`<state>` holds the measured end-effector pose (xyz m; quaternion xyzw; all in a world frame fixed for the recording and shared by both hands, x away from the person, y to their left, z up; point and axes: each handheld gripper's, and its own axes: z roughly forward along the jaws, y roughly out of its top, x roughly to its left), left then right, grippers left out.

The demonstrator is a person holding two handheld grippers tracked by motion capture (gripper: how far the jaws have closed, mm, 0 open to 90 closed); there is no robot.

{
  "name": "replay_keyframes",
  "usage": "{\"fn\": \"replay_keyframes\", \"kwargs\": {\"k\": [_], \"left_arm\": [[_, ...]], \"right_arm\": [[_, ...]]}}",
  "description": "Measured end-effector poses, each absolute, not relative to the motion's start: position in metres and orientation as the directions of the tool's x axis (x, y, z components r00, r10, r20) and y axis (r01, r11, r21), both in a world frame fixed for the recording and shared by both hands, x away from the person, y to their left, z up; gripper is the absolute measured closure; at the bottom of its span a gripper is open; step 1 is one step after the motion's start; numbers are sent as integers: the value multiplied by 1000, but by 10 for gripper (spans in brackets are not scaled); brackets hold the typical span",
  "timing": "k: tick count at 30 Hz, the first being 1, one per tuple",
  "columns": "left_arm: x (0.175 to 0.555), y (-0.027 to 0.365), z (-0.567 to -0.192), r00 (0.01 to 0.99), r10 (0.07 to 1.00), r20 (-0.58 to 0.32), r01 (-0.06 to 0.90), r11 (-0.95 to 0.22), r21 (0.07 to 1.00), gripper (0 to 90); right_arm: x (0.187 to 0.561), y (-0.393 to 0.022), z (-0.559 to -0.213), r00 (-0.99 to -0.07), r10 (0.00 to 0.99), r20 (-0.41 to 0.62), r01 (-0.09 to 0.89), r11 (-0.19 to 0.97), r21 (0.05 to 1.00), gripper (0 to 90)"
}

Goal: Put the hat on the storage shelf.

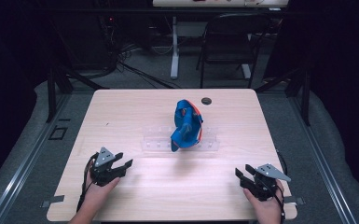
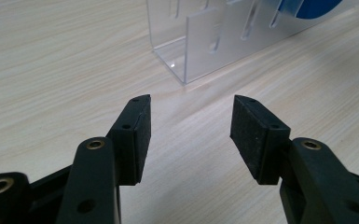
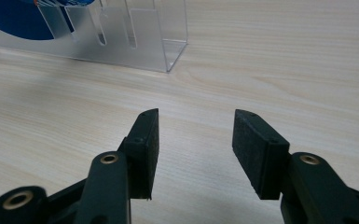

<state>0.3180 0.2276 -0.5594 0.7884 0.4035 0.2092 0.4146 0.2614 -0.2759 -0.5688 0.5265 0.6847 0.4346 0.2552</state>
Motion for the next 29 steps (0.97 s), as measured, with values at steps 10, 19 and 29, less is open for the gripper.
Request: {"fn": "replay_keyframes", "kwargs": {"k": [10, 19, 29], "left_arm": [[319, 217, -569, 603, 798, -1, 469, -354, 809, 470], [321, 214, -573, 586, 810, -14, 496, -345, 797, 429], [320, 173, -558, 648, 762, -18, 431, -347, 833, 470]], "right_arm": [[263, -272, -574, -330, 943, 46, 477, 124, 870, 488], [265, -269, -578, -392, 919, 44, 459, 154, 875, 438], [266, -271, -576, -377, 923, 81, 475, 118, 872, 458]]}}
